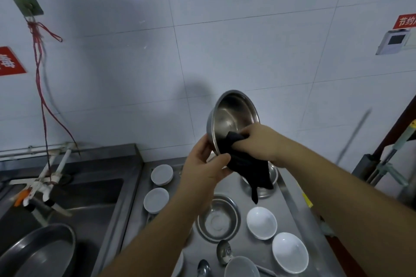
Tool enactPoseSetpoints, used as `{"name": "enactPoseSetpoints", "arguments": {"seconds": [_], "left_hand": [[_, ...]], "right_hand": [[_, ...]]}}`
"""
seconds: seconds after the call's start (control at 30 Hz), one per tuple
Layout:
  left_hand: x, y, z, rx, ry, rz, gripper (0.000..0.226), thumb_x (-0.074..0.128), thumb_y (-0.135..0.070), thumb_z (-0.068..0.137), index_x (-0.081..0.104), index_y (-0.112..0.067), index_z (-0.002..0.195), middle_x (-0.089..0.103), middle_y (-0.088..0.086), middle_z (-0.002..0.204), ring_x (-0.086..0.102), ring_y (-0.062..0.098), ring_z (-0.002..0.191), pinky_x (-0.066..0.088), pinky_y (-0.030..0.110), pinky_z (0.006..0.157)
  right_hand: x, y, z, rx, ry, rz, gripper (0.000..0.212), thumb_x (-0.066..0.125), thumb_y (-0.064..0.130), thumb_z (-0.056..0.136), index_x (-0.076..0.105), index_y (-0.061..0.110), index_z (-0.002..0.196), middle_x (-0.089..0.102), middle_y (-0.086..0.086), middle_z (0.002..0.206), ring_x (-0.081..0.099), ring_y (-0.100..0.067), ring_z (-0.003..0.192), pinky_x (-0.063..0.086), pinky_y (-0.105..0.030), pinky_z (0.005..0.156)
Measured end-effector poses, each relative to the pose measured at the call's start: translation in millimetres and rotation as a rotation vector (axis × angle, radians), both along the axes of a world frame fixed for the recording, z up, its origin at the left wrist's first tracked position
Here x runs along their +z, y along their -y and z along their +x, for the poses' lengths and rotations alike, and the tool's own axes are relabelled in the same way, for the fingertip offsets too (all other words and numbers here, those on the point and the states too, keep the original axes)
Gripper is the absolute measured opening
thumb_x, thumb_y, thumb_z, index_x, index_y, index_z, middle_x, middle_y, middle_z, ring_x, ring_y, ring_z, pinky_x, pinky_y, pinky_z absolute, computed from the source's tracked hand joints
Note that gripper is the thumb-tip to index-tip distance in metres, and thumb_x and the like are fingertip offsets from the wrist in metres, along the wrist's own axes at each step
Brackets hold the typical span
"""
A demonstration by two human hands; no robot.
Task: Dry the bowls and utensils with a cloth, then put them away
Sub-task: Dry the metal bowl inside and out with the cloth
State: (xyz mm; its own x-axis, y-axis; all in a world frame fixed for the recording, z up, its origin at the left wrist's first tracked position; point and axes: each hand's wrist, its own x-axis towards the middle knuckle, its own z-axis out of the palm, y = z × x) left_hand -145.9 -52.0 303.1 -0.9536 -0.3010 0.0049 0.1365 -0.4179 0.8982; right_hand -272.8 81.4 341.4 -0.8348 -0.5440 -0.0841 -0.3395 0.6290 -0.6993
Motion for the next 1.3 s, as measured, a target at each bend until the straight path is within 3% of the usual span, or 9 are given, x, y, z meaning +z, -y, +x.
{"name": "enactPoseSetpoints", "arguments": {"seconds": [0.1, 0.17, 0.43, 0.67, 0.83, 0.93, 1.07, 1.17, 1.3], "left_hand": [[-8, 6, 6, -0.089, 0.041, 0.027, 0.060, 0.068, 0.001, 0.085, 0.063, -0.015, 0.142, 0.068, 0.014, 0.140, 0.072, 0.031, 0.120, 0.063, 0.042, 0.091], [-13, 9, 11, -0.143, 0.063, 0.056, 0.058, 0.069, 0.000, 0.089, 0.062, -0.017, 0.144, 0.068, 0.013, 0.140, 0.071, 0.033, 0.123, 0.062, 0.043, 0.093], [-19, 0, 14, -0.173, 0.082, 0.042, 0.056, 0.069, -0.001, 0.088, 0.061, -0.013, 0.142, 0.071, 0.015, 0.135, 0.071, 0.036, 0.122, 0.063, 0.042, 0.092], [-12, -10, 6, -0.063, 0.022, 0.043, 0.056, 0.067, 0.005, 0.082, 0.064, -0.012, 0.136, 0.069, 0.017, 0.136, 0.074, 0.033, 0.117, 0.064, 0.043, 0.090], [-19, -9, 3, 0.021, -0.029, -0.017, 0.061, 0.064, 0.009, 0.085, 0.065, -0.022, 0.137, 0.070, 0.010, 0.135, 0.074, 0.031, 0.117, 0.063, 0.048, 0.093], [-23, -8, 4, 0.055, -0.038, -0.040, 0.061, 0.071, 0.000, 0.078, 0.069, -0.030, 0.131, 0.072, 0.004, 0.130, 0.074, 0.030, 0.116, 0.062, 0.049, 0.094], [-25, -9, 8, 0.007, -0.023, -0.153, 0.060, 0.074, -0.009, 0.078, 0.066, -0.033, 0.133, 0.072, 0.000, 0.132, 0.072, 0.029, 0.121, 0.062, 0.045, 0.094], [-26, -11, 9, -0.027, -0.008, -0.233, 0.063, 0.070, -0.004, 0.081, 0.063, -0.029, 0.138, 0.071, 0.003, 0.134, 0.071, 0.029, 0.122, 0.062, 0.046, 0.097], [-21, -10, 9, -0.062, -0.010, -0.230, 0.058, 0.063, 0.006, 0.084, 0.066, -0.022, 0.135, 0.072, 0.012, 0.129, 0.074, 0.031, 0.116, 0.062, 0.044, 0.096]], "right_hand": [[-12, -8, 15, 0.141, 0.282, -0.230, 0.015, 0.072, 0.033, 0.084, 0.079, 0.024, 0.093, 0.079, -0.007, 0.090, 0.078, -0.023, 0.087, 0.066, -0.040, 0.080], [-20, -10, 22, 0.176, 0.359, -0.376, 0.014, 0.074, 0.029, 0.089, 0.079, 0.023, 0.100, 0.079, -0.012, 0.096, 0.078, -0.022, 0.088, 0.066, -0.035, 0.079], [-26, 9, 24, -0.013, 0.110, -0.756, 0.014, 0.071, 0.029, 0.095, 0.076, 0.038, 0.105, 0.077, 0.009, 0.093, 0.072, -0.003, 0.088, 0.057, -0.019, 0.076], [-16, 21, 0, -0.420, -0.020, -0.849, 0.012, 0.068, 0.041, 0.091, 0.071, 0.030, 0.093, 0.075, 0.010, 0.087, 0.072, -0.016, 0.090, 0.061, -0.042, 0.088], [-13, 24, -7, -0.682, 0.298, -0.891, 0.029, 0.070, 0.034, 0.087, 0.072, 0.006, 0.086, 0.077, -0.018, 0.092, 0.076, -0.036, 0.089, 0.066, -0.052, 0.077], [-16, 20, -5, -0.740, 0.547, -0.987, 0.019, 0.076, 0.022, 0.087, 0.073, 0.004, 0.087, 0.076, -0.016, 0.086, 0.075, -0.031, 0.073, 0.060, -0.034, 0.055], [-21, 16, 3, -0.753, 0.684, -0.981, 0.019, 0.073, 0.023, 0.093, 0.074, 0.008, 0.105, 0.079, -0.016, 0.095, 0.077, -0.036, 0.086, 0.064, -0.040, 0.057], [-20, 20, 8, -0.673, 0.501, -0.971, 0.023, 0.070, 0.033, 0.092, 0.074, 0.016, 0.107, 0.079, -0.009, 0.100, 0.076, -0.033, 0.096, 0.066, -0.047, 0.081], [-13, 19, 22, -0.373, -0.188, -0.715, 0.014, 0.069, 0.034, 0.094, 0.068, 0.027, 0.106, 0.072, 0.009, 0.101, 0.067, -0.012, 0.099, 0.055, -0.039, 0.095]]}}
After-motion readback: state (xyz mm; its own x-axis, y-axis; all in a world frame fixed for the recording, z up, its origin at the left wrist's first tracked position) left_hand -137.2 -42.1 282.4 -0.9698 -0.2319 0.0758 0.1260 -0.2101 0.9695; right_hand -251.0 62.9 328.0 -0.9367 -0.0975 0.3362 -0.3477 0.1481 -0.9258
